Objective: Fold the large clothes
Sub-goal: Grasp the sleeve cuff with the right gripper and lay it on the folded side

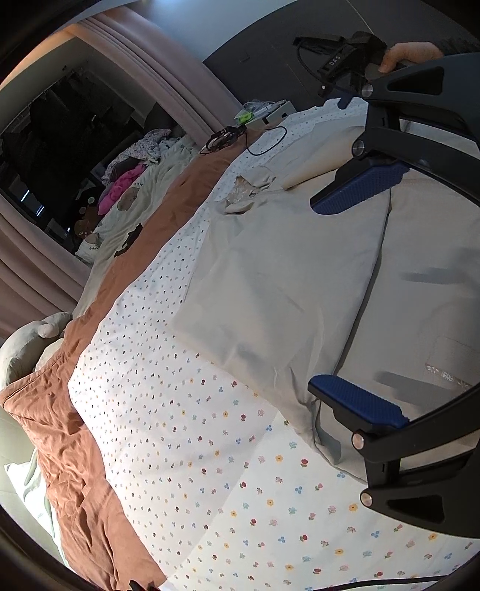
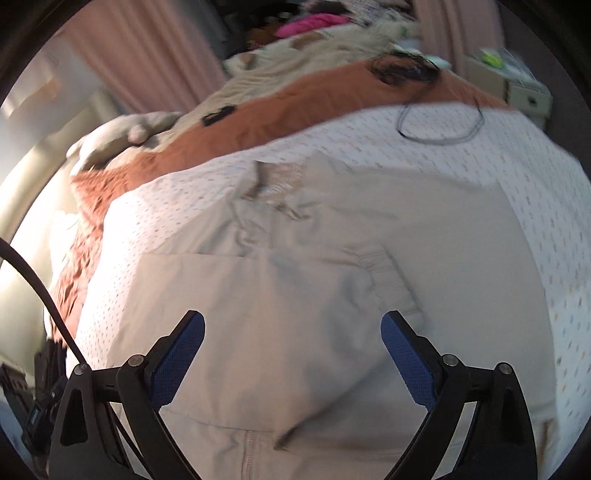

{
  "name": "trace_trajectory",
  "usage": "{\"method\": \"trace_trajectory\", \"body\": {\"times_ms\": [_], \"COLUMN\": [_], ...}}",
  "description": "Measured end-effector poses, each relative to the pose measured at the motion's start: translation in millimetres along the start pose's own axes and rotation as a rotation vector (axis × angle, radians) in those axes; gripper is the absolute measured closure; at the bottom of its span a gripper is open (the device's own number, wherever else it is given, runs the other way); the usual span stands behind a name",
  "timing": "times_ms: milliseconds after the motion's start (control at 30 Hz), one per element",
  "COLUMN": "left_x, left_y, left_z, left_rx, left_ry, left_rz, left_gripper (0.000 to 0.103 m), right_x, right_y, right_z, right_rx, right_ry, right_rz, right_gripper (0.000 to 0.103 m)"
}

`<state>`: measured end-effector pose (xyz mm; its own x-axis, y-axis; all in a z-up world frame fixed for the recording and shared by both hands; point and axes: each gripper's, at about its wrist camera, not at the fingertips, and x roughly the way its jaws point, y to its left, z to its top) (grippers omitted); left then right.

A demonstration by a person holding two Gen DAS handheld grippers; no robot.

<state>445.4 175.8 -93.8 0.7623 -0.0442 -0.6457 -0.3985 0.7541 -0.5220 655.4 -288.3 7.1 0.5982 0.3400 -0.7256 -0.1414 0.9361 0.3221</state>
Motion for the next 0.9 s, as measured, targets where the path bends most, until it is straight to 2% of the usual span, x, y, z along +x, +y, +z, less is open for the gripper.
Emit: {"method": "trace_trajectory", "body": {"times_ms": [200, 333, 367, 400, 433, 533, 600, 700, 900], "left_x": [4.0, 6.3, 6.3, 6.1, 5.9, 6.3, 5.8, 3.5, -2.6], "left_y": [4.3, 10.2, 11.0, 11.7, 11.9, 12.7, 11.8, 11.0, 18.8], "left_z": [-1.2, -1.8, -1.4, -1.0, -1.2, -1.4, -1.2, -0.2, 1.9], "left_rx": [-0.007, -0.019, -0.021, -0.022, -0.022, -0.02, -0.014, -0.019, -0.05], "left_ry": [0.003, 0.012, 0.011, 0.01, 0.009, 0.012, 0.012, 0.002, -0.011], "left_rz": [0.054, 0.067, 0.066, 0.066, 0.067, 0.067, 0.065, 0.057, 0.046], "left_gripper": [0.013, 0.013, 0.013, 0.013, 0.013, 0.013, 0.013, 0.013, 0.013], "right_x": [21.4, 38.6, 44.5, 50.6, 54.5, 49.7, 40.5, 23.3, 6.5], "right_y": [-46.5, -54.5, -56.3, -57.9, -59.4, -58.3, -42.8, -8.8, 56.9], "right_z": [-20.5, -34.6, -37.1, -37.9, -37.3, -32.1, -24.8, -17.3, -13.3], "right_rx": [0.211, 0.275, 0.289, 0.303, 0.312, 0.321, 0.267, 0.133, -0.036], "right_ry": [-0.006, 0.007, 0.012, 0.014, 0.013, -0.034, -0.071, -0.129, -0.161], "right_rz": [0.027, 0.04, 0.041, 0.041, 0.036, -0.007, 0.02, 0.007, 0.034], "right_gripper": [0.007, 0.007, 0.012, 0.031, 0.058, 0.098, 0.1, 0.101, 0.101]}}
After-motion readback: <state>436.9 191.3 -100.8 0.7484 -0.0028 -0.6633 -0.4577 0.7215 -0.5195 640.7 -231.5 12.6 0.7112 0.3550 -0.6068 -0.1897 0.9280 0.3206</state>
